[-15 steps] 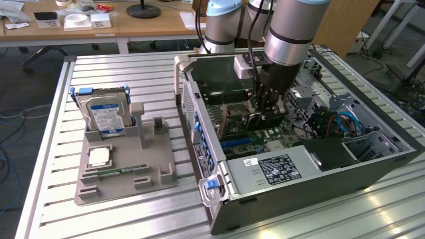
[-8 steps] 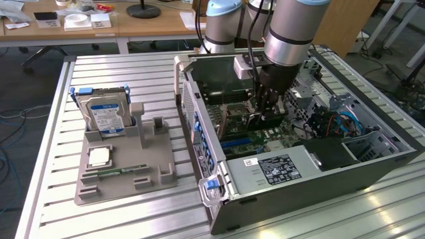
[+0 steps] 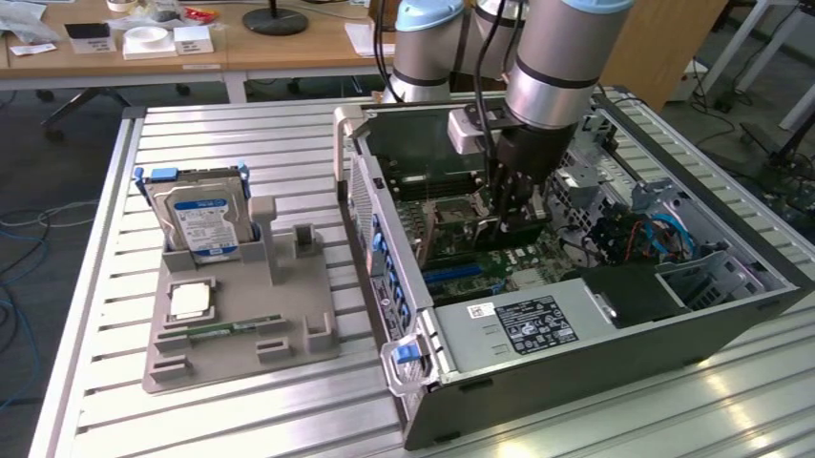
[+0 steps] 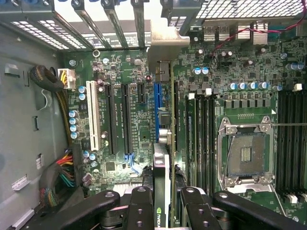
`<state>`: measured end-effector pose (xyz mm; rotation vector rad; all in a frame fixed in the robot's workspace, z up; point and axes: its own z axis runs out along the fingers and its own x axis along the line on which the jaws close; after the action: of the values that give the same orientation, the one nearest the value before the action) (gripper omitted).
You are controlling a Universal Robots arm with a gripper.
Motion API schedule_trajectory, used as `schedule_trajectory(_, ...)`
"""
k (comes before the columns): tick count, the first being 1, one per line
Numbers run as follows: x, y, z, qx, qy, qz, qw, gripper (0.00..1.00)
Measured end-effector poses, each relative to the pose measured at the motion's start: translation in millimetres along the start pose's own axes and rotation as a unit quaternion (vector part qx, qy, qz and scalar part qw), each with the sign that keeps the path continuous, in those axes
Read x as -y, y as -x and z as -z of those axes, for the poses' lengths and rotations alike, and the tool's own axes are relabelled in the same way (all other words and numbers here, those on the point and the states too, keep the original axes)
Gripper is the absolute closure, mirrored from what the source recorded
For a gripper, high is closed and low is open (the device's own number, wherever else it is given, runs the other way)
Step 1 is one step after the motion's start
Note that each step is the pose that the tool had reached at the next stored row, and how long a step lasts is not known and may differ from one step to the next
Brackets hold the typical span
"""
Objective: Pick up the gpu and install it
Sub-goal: 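Insert the gpu into the slot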
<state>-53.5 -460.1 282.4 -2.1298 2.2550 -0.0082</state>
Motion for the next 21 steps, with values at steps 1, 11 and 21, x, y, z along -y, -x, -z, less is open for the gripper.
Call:
schedule_trajectory(1, -0.1, -0.7, -0.1, 0.0001, 0.0, 0.0, 1.0, 0.73)
schedule_trajectory(11, -3.4, -4.2, -4.9, 0.0, 0.0, 0.0, 1.0, 0.73)
schedule_trajectory(21, -13.2, -4.9, -11.0, -0.0001, 0.0001, 0.0, 1.0, 0.73)
